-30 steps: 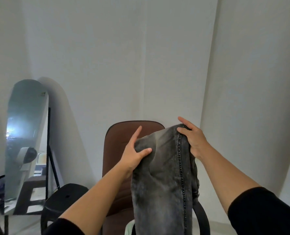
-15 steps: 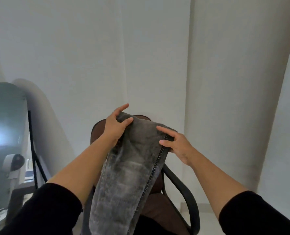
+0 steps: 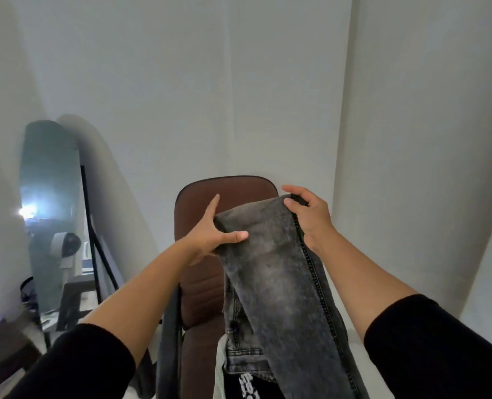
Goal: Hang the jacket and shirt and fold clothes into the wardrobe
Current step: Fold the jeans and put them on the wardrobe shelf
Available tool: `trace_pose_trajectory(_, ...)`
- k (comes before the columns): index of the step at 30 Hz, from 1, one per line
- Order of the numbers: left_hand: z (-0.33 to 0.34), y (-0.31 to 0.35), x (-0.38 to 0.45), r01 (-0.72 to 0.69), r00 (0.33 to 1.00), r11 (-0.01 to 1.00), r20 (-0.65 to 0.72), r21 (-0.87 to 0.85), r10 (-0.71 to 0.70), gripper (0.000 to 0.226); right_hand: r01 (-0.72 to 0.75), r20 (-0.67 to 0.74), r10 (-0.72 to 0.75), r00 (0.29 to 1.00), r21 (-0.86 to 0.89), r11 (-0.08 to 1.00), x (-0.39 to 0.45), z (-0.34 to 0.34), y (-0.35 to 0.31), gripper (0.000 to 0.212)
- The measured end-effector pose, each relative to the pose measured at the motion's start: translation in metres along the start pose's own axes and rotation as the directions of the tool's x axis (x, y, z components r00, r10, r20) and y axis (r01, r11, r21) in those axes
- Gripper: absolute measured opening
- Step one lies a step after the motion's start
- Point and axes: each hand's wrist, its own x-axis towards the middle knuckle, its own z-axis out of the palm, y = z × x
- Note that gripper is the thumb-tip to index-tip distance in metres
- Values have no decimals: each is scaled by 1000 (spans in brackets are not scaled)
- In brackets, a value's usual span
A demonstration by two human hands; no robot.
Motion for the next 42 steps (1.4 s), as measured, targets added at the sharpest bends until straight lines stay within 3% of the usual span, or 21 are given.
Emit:
trace_pose_trajectory(3,13,-13,-10,-29,994,999,-110,-37,25,120,-18,-66,17,998,-19,1000,-2,-7,7,35)
trace_pose_trajectory(5,20,-13,-12,-131,956,991,-270,-42,115,114,-21,28,23,999,-67,998,-6,-16,6,33)
trace_pose_trajectory(9,38,0,-14,-263,882,964,-415,-39,223,101,-123,358,206,911,-243,962,-25,-44,4,81)
trace_pose_trajectory(11,47,2,-13,-290,864,957,-435,-15,255,96,-154,405,287,868,-329,932,-38,-59,10,103)
trace_pose_trajectory(13,55,4,-12,-314,850,949,-451,-18,273,89,-177,430,346,834,-385,906,-51,-67,15,111)
trace_pose_trajectory(16,58,4,-9,-326,834,944,-484,-46,264,79,-222,453,380,806,-363,905,-70,-67,24,109)
trace_pose_trajectory(22,33,10,-17,-324,795,945,-554,-44,247,62,-266,392,310,866,-165,950,-102,-28,42,96)
trace_pose_trajectory(25,13,12,-27,-315,769,947,-602,-63,216,50,-280,413,299,860,-107,954,-112,-3,37,89)
trace_pose_trajectory(28,-8,8,-41,-325,773,943,-553,74,310,47,-208,392,257,883,-164,964,-116,13,31,82)
trace_pose_trajectory(30,-22,2,-52,-354,808,875,-363,331,464,50,-146,343,227,912,-248,958,-115,19,26,76)
trace_pose_trajectory(33,-41,-13,-66,-304,892,779,-124,549,435,52,-131,298,235,925,-331,934,-114,21,21,75)
trace_pose_trajectory(36,-49,-32,-74,-267,912,760,-99,593,398,50,-137,248,242,938,-377,916,-117,19,20,75)
trace_pose_trajectory(42,-43,-53,-74,-238,921,827,-152,509,359,56,-162,42,192,980,-378,912,-129,24,24,50)
